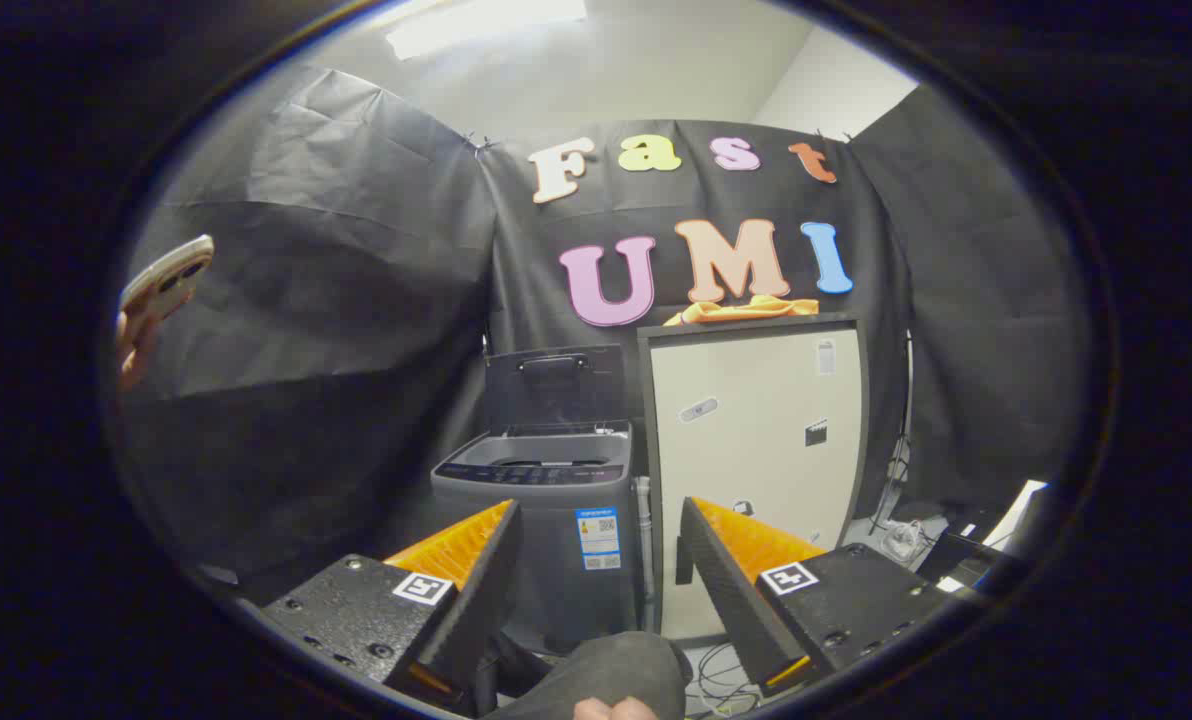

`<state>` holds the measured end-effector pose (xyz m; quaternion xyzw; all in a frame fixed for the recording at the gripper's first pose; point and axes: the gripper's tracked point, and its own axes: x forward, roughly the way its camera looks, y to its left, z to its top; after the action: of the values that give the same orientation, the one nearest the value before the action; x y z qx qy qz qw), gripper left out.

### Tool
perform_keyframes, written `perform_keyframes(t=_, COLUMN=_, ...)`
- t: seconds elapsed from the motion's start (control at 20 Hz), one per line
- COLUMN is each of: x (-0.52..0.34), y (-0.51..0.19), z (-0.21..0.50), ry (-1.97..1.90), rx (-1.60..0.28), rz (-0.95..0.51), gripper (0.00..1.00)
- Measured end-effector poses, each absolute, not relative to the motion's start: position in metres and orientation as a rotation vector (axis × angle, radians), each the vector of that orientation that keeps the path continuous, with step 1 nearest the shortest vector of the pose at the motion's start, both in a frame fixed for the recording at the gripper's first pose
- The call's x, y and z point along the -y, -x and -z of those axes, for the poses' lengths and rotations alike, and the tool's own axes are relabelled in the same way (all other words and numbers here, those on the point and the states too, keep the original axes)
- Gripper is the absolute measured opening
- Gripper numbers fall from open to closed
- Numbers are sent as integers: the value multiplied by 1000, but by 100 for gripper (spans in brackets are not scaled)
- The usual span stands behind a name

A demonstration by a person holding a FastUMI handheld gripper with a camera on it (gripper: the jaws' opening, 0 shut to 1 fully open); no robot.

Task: Put the clothes into the washing machine and then close the washing machine lid.

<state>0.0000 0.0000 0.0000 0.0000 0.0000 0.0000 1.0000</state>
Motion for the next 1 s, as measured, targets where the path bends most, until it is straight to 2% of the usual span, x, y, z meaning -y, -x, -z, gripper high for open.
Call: perform_keyframes(t=1.0, x=-10, y=-1, z=7, ry=20, rx=-14, rz=-20, gripper=97)
